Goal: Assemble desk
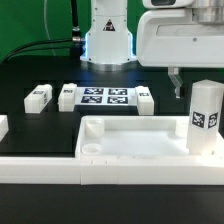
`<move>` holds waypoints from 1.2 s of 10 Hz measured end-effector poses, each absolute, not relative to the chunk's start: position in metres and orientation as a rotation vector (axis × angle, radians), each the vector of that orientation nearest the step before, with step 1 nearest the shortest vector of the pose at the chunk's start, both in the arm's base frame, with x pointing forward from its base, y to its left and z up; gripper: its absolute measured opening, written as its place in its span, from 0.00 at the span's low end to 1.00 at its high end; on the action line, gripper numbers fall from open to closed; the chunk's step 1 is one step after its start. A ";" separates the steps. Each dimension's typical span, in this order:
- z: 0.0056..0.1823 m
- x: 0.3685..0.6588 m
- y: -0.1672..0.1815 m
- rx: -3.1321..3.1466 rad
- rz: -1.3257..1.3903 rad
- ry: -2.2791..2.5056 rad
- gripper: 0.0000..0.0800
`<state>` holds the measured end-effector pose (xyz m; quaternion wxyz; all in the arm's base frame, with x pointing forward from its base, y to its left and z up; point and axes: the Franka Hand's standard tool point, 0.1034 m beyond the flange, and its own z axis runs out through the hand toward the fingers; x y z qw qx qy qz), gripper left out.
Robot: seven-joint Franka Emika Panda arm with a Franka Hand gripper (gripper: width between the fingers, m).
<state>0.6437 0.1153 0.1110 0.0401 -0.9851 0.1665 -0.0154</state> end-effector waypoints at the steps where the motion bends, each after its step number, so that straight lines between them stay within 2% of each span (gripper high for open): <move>1: 0.111 0.644 0.116 -3.039 -0.053 0.394 0.81; 7: 0.110 0.642 0.123 -3.063 -0.081 -0.565 0.81; 11: 0.111 0.644 0.115 -3.004 -0.086 -0.843 0.81; 12: 0.111 0.644 0.115 -3.005 -0.086 -0.840 0.69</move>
Offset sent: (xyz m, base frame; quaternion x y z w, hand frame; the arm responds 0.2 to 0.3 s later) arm 0.0011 0.0075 0.0032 -0.0147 -0.0018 -0.2617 0.9650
